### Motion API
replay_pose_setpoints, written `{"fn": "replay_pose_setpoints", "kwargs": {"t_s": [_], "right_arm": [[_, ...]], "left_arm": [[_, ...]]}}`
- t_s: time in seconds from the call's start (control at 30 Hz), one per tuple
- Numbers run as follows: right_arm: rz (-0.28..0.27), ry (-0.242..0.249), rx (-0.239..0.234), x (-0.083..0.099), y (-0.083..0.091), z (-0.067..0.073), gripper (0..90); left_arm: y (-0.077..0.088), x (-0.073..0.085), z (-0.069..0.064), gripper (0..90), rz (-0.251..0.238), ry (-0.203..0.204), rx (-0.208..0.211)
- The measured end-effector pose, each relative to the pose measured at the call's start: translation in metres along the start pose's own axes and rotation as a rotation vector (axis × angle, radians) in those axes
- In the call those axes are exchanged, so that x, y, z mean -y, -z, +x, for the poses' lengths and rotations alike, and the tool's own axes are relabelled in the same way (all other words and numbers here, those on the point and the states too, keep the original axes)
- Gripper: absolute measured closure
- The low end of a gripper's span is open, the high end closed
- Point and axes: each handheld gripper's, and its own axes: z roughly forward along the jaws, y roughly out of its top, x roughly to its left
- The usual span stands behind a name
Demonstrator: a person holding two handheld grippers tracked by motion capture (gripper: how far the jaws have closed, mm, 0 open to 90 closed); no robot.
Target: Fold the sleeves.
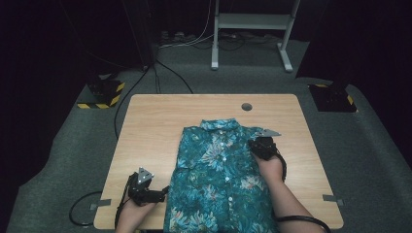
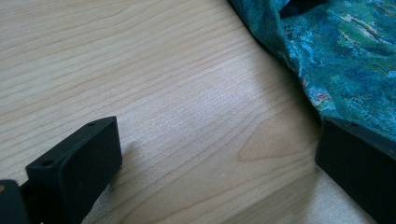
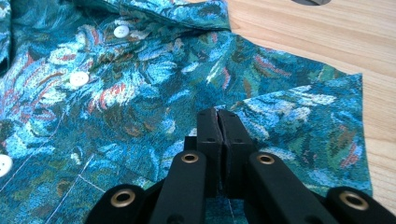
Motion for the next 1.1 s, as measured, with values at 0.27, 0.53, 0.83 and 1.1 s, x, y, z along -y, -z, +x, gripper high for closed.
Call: {"fn": "replay_pose_setpoints", "kwargs": {"t_s": [0.27, 0.53, 0.83, 1.1], "right_arm": [[0.016, 0.0, -0.003, -0.002, -0.001, 0.0, 84.1], [0.034, 0.0, -0.018, -0.006, 0.0, 0.0, 72.8], [0.031, -0.004, -0.032, -0.012, 0.004, -0.002, 57.0], [0.002, -0.017, -0.034, -0.014, 0.008, -0.003, 39.2]], "left_arm": [[0.0, 0.0, 0.0, 1.0, 0.0, -0.001, 0.001], [0.0, 0.0, 0.0, 1.0, -0.001, -0.001, 0.004], [0.0, 0.0, 0.0, 1.0, 0.0, -0.002, 0.004], [0.0, 0.0, 0.0, 1.0, 0.001, -0.005, 0.003]]}}
